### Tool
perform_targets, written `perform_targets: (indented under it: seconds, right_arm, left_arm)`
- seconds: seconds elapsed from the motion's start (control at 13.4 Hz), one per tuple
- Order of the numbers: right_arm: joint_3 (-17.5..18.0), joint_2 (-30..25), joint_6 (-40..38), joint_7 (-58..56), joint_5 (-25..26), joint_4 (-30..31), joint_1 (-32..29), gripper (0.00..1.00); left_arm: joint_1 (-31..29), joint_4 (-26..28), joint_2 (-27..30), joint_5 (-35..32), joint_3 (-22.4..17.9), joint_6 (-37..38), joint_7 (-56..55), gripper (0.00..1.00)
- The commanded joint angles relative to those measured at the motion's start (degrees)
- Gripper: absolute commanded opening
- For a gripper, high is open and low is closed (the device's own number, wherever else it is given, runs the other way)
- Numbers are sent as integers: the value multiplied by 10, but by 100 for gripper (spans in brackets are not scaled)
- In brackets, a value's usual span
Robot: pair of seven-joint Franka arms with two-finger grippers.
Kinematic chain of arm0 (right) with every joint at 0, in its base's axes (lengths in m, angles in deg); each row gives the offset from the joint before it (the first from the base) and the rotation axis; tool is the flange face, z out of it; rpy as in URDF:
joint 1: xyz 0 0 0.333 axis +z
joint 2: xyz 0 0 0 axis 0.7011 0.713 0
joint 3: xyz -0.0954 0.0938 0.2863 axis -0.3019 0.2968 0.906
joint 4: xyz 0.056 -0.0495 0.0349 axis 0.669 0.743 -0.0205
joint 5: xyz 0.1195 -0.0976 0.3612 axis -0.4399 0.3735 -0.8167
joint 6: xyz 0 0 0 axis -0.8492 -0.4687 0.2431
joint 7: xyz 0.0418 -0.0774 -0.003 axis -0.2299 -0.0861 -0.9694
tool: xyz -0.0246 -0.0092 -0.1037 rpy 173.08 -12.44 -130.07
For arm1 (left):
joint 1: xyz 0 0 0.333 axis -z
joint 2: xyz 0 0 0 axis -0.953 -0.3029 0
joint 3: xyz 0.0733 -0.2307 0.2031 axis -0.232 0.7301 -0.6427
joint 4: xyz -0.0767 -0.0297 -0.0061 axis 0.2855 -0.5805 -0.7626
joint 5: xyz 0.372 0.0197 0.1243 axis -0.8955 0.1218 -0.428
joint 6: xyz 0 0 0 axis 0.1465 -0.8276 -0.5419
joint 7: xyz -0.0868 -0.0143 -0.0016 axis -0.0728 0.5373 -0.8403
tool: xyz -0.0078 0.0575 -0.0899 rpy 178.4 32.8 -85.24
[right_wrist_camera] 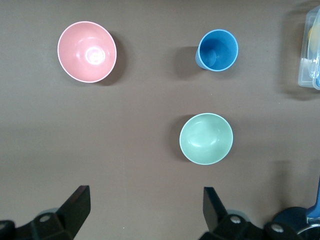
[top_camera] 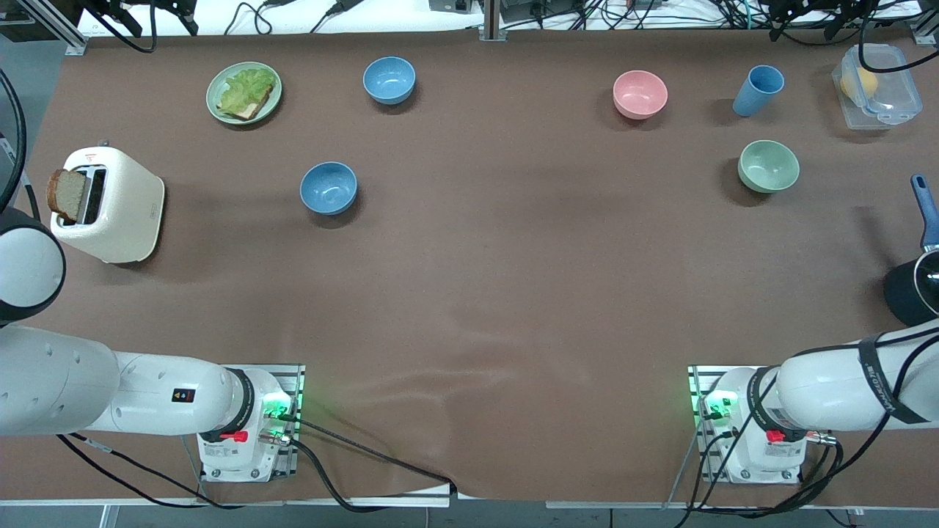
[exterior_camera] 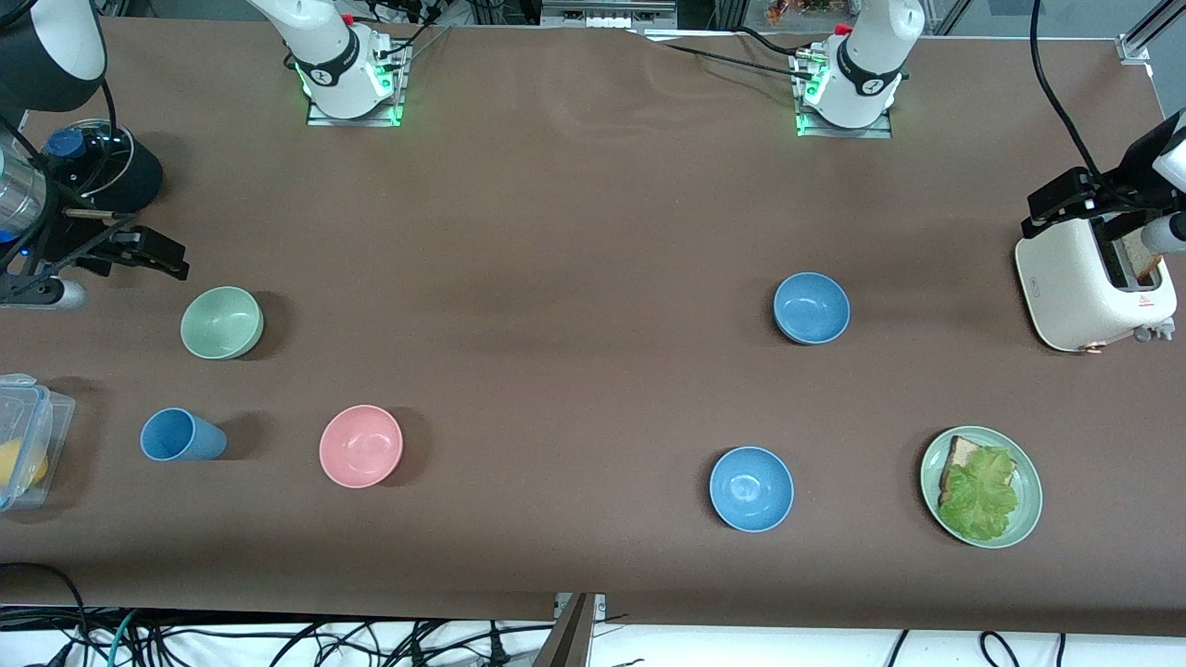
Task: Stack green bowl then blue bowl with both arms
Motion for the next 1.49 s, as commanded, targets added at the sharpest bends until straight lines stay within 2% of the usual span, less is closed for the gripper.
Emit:
perform_targets:
  seconds: [0.0, 1.42]
  right_arm:
    - [2, 4, -9, 1, 2, -12, -3, 100]
    - [2, 4, -8, 0, 2, -12, -3, 100]
  left_arm:
    - [-7, -1, -12, 7, 1, 25, 5, 100]
    - [-7, 0, -13, 11, 5, -16, 6, 100]
